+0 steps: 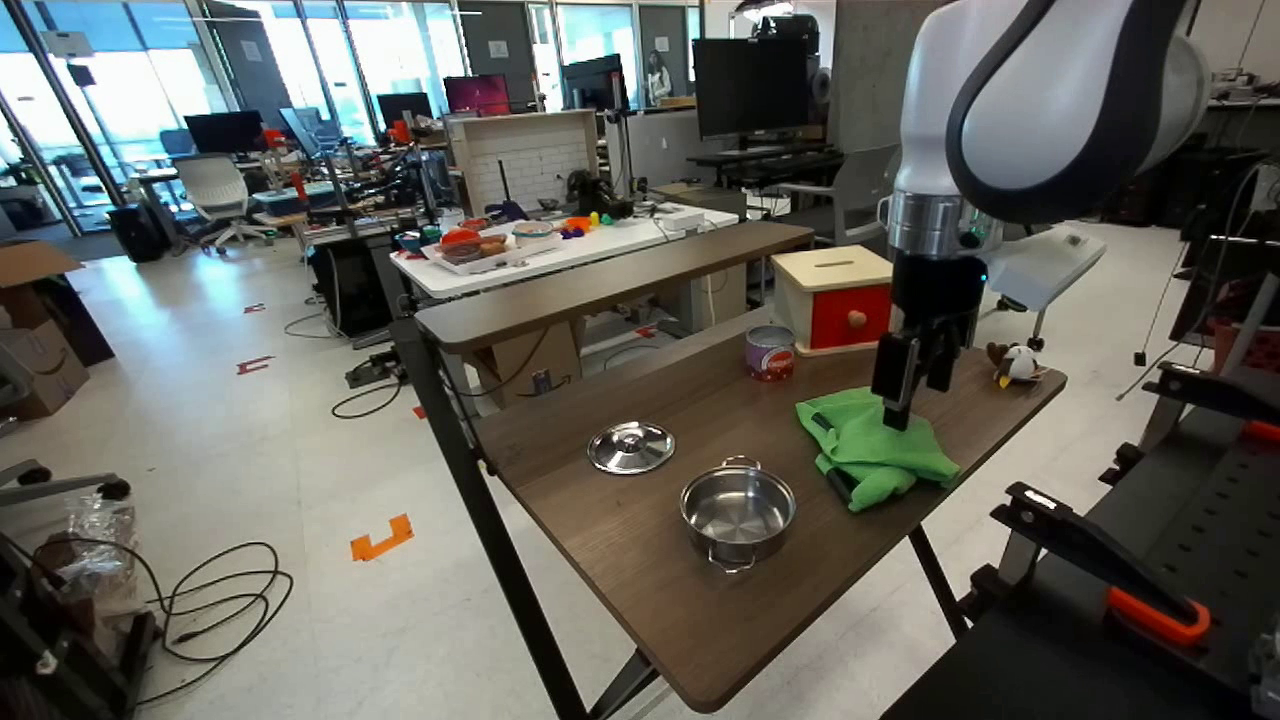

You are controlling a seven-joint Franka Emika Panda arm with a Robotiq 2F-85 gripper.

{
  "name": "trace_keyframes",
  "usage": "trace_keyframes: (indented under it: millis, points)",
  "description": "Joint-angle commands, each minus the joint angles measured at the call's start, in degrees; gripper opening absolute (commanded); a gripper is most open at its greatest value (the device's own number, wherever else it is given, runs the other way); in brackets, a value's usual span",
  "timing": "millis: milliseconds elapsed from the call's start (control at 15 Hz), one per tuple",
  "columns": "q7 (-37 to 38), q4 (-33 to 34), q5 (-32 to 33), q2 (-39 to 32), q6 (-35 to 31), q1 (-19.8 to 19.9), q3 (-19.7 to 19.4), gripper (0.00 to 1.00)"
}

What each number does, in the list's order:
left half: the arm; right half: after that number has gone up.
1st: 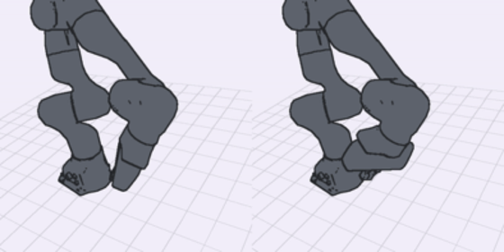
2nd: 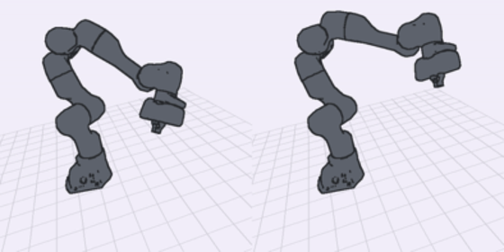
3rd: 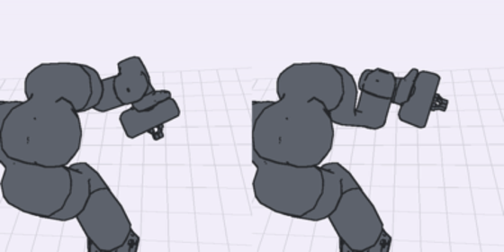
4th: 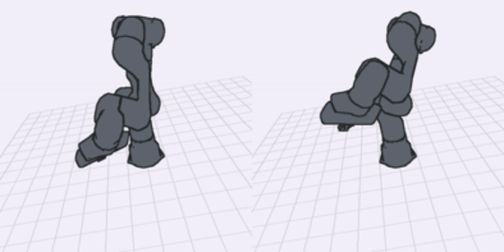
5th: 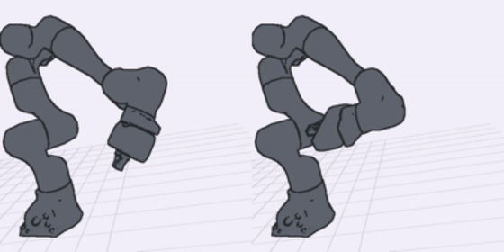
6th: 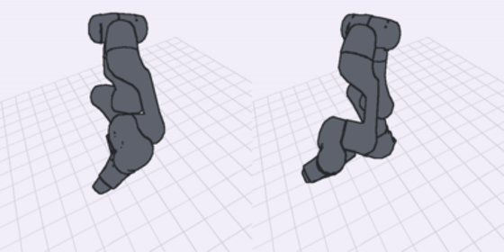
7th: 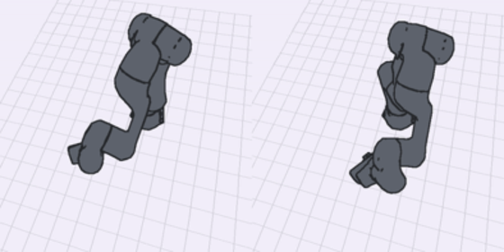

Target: Move the green towel to the right of the lid

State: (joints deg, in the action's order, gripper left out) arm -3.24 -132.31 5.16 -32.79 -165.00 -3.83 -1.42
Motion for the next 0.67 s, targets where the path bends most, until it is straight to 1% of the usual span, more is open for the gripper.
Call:
trace_keyframes:
  millis: [0, 200, 600]
  points:
    - [1.48, 1.93, 2.48, -3.75, -1.51, -2.90, -2.54, 1.00]
    - [1.83, 3.79, 2.82, -6.22, -0.89, -4.72, -3.74, 1.00]
    - [3.25, 10.91, 3.04, -11.62, 1.32, -7.98, -4.65, 1.00]
